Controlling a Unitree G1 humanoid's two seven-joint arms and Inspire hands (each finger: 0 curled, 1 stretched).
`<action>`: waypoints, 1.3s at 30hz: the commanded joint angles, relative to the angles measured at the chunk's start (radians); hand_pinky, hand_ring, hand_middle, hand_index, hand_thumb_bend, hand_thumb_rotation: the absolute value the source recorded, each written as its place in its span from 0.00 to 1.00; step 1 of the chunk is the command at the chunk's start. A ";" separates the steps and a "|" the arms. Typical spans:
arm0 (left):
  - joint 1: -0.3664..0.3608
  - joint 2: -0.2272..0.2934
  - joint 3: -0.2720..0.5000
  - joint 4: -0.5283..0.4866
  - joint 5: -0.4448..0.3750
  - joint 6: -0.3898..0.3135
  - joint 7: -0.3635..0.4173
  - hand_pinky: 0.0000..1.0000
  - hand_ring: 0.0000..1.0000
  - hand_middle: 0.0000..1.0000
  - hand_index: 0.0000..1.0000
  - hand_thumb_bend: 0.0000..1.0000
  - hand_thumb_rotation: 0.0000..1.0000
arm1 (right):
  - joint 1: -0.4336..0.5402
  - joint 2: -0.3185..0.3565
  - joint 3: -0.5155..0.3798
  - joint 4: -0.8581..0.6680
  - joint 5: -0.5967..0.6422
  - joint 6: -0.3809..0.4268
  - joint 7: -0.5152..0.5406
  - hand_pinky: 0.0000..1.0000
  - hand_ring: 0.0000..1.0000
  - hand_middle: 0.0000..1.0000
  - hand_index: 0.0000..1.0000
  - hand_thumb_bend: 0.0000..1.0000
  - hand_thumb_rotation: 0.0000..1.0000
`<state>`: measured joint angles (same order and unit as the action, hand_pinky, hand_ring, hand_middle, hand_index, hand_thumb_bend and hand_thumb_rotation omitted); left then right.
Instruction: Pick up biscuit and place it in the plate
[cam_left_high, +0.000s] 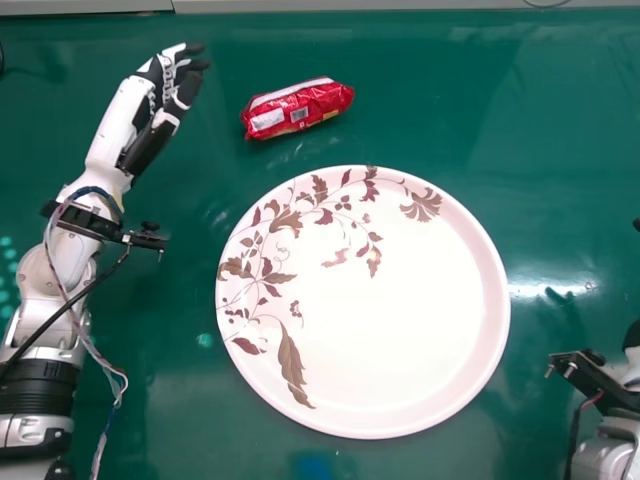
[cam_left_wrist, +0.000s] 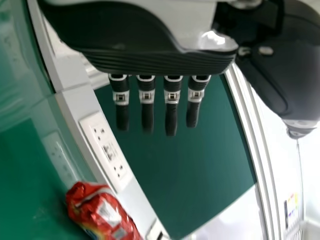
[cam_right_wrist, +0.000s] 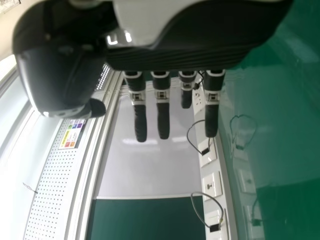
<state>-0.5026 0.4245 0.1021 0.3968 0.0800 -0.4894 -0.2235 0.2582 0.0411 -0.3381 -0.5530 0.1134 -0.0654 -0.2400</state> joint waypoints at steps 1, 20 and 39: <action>-0.026 0.030 -0.028 0.034 0.024 -0.008 -0.031 0.89 0.95 0.96 0.99 0.99 0.41 | 0.019 0.012 -0.013 -0.018 0.010 0.008 0.000 0.67 0.77 0.79 0.74 0.49 0.14; -0.287 0.195 -0.187 0.129 0.318 0.057 -0.058 0.96 1.00 1.00 1.00 1.00 0.60 | 0.040 0.021 0.000 -0.042 0.002 0.031 0.006 0.69 0.80 0.81 0.76 0.50 0.17; -0.575 0.233 -0.391 0.278 0.513 0.041 -0.189 0.94 0.98 0.98 0.98 1.00 0.68 | 0.050 0.036 0.005 -0.043 -0.010 0.028 0.000 0.71 0.80 0.80 0.74 0.49 0.17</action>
<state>-1.0499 0.6522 -0.2678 0.6574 0.5877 -0.4441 -0.3925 0.2929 0.0541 -0.3354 -0.5829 0.1072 -0.0326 -0.2325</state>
